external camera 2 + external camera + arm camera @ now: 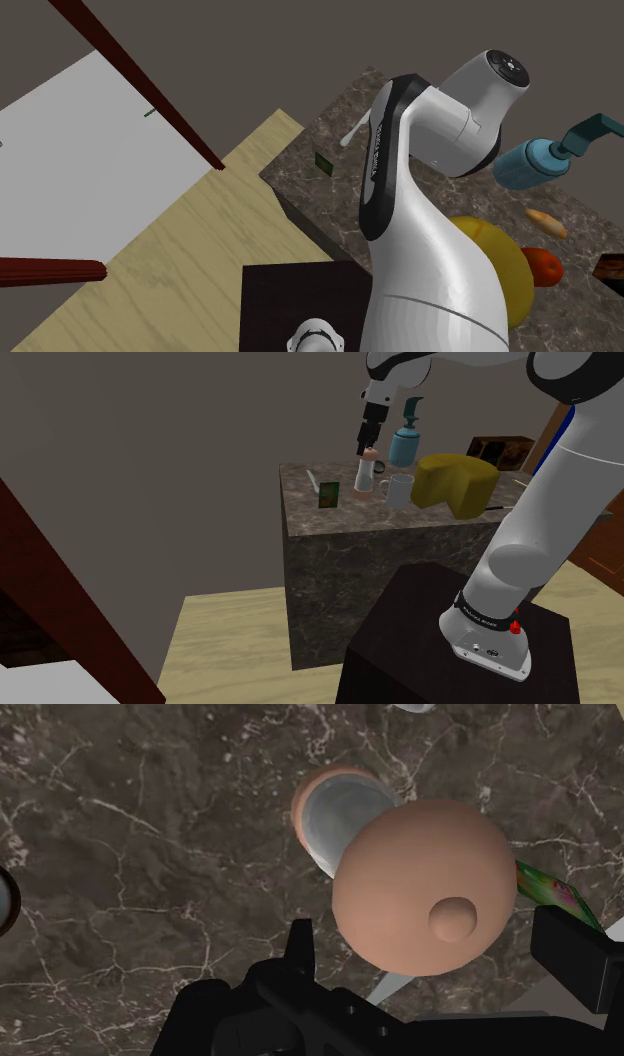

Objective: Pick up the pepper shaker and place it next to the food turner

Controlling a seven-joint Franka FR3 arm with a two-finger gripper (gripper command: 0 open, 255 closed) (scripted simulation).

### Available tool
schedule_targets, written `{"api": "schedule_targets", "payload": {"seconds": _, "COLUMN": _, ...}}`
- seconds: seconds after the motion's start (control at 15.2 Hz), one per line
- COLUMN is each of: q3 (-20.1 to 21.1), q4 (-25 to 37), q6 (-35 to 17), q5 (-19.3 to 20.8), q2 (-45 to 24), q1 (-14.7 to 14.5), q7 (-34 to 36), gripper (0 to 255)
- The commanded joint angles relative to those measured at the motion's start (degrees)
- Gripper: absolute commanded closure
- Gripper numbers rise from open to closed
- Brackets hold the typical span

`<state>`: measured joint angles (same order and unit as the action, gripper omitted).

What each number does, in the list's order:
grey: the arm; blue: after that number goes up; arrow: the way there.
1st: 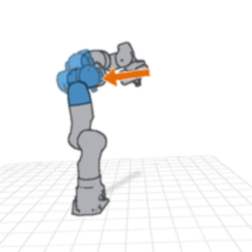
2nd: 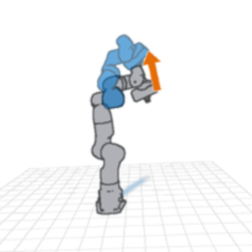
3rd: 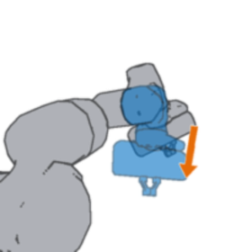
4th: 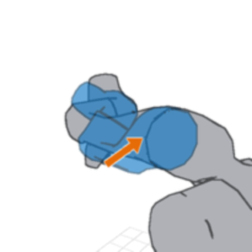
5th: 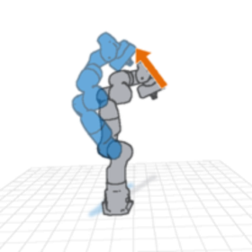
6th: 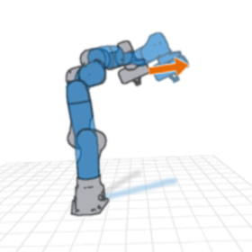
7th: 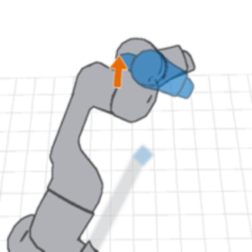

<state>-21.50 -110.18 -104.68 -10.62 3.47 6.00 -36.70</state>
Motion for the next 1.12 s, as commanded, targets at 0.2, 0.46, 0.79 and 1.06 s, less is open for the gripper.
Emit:
{"api": "schedule_targets", "payload": {"seconds": 0.2, "q3": 0.0, "q4": 0.0, "q6": 0.0, "q5": 0.0, "q2": 0.0, "q1": 0.0, "q7": 0.0, "gripper": 255}}
{"api": "schedule_targets", "payload": {"seconds": 0.46, "q3": 0.0, "q4": 0.0, "q6": 0.0, "q5": 0.0, "q2": 0.0, "q1": 0.0, "q7": 0.0, "gripper": 255}}
{"api": "schedule_targets", "payload": {"seconds": 0.79, "q3": 0.0, "q4": 0.0, "q6": 0.0, "q5": 0.0, "q2": 0.0, "q1": 0.0, "q7": 0.0, "gripper": 255}}
{"api": "schedule_targets", "payload": {"seconds": 1.06, "q3": 0.0, "q4": 2.8, "q6": 2.9, "q5": 0.2, "q2": 0.2, "q1": 0.0, "q7": 0.6, "gripper": 255}}
